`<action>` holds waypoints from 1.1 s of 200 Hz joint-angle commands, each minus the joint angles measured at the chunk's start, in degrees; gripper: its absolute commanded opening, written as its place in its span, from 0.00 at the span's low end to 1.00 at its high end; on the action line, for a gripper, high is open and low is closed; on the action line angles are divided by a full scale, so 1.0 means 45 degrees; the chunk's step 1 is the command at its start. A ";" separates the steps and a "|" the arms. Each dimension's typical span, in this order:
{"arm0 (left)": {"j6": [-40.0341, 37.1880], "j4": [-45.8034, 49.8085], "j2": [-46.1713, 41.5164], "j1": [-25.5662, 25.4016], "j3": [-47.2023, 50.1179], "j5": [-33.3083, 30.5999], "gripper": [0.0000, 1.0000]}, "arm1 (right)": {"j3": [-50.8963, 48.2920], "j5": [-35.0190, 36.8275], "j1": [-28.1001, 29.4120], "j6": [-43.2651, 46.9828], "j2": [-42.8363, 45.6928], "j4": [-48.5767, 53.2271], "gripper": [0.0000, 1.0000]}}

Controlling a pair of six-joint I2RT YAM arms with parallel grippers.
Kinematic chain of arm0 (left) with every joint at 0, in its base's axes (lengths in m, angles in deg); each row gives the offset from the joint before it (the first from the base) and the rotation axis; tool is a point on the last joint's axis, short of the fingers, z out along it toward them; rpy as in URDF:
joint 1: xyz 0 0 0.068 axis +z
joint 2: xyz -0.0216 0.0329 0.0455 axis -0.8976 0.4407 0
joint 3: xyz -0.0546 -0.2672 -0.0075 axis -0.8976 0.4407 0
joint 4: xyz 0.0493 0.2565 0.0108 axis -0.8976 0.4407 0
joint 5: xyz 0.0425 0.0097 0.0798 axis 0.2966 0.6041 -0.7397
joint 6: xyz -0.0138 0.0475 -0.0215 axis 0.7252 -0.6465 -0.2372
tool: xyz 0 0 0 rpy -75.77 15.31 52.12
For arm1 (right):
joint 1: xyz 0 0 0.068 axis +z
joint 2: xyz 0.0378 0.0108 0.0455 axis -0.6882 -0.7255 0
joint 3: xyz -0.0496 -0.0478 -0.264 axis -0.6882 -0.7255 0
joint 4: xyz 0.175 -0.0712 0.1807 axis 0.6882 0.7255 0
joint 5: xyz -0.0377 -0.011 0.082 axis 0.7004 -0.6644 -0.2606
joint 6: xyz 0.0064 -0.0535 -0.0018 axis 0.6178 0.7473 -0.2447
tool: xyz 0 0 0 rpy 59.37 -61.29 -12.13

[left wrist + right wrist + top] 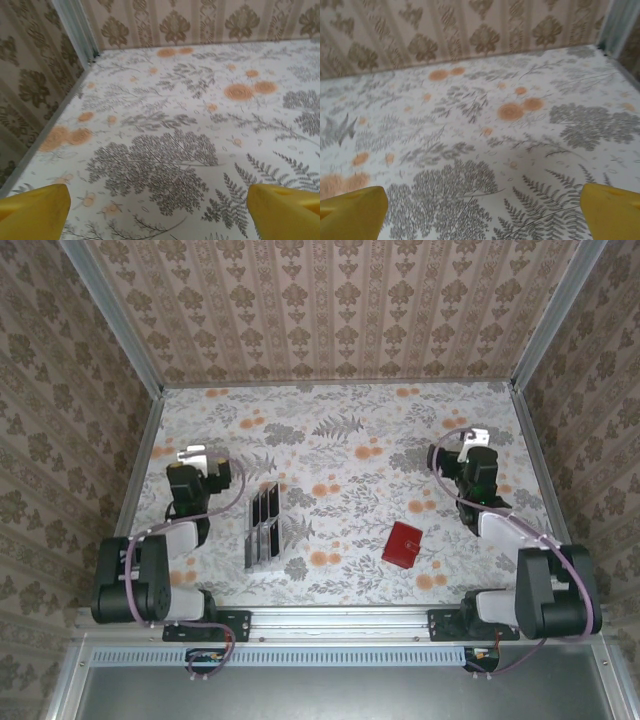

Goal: Put the credit cards into the card holder
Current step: Move the storage box to the top-center of the table.

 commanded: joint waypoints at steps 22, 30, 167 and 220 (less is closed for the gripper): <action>0.3036 0.6211 -0.2468 0.0044 -0.1932 -0.1017 1.00 | 0.2552 0.0043 -0.0259 -0.2960 0.1572 0.6301 1.00; 0.3637 0.7290 -0.2831 -0.0032 -0.2274 -0.0928 1.00 | 0.2870 -0.0989 -0.0179 -0.2845 0.1755 0.6925 1.00; 0.6779 1.3200 -0.5673 -0.3226 -0.2744 0.0120 1.00 | 0.5106 0.3403 1.5752 -0.6936 -0.1450 0.9752 0.96; 0.6823 1.3325 -0.5196 -0.3278 -0.3049 -0.0079 1.00 | 0.8524 0.4649 1.7980 -0.6948 -0.5992 1.0322 1.00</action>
